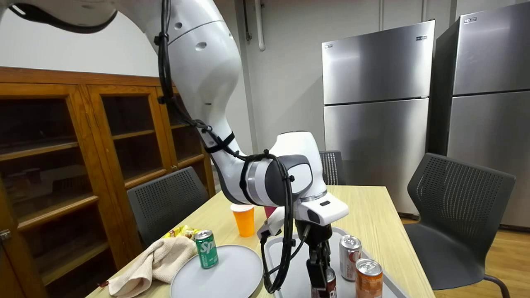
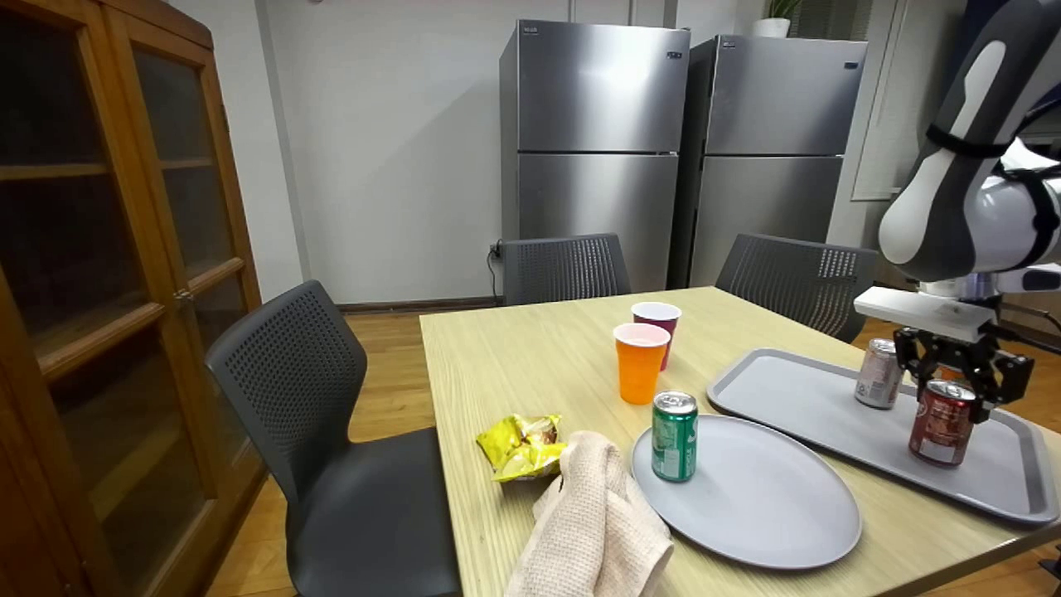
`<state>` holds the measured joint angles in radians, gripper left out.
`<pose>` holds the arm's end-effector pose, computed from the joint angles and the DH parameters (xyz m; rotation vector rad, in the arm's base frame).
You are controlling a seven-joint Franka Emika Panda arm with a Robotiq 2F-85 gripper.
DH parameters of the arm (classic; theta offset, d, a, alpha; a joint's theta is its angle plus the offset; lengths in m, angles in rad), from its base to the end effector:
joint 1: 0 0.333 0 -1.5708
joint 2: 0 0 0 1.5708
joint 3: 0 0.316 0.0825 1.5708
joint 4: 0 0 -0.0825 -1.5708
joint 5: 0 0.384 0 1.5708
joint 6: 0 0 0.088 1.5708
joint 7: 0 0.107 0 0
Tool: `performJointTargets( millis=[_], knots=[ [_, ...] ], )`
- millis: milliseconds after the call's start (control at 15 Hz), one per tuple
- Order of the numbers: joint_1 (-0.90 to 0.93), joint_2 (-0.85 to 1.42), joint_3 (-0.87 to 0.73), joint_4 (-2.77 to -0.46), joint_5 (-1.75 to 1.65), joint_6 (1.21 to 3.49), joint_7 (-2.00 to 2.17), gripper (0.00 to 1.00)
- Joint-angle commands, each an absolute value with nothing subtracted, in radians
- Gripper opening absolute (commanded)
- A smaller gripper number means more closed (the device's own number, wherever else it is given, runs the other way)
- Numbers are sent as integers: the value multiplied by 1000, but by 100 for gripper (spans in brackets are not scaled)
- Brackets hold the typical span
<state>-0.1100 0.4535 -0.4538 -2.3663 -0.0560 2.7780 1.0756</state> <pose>0.4200 -0.2795 0.1553 2.0996 -2.0493 0.0767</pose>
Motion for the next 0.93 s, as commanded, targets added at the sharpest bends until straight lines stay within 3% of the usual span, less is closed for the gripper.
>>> performJointTargets(
  millis=[0, 867],
  knots=[
    [-107, 439, -453, -2363, -37, 2771, 1043, 39],
    [98, 248, -502, -2470, -188, 2756, 1140, 39]
  ],
)
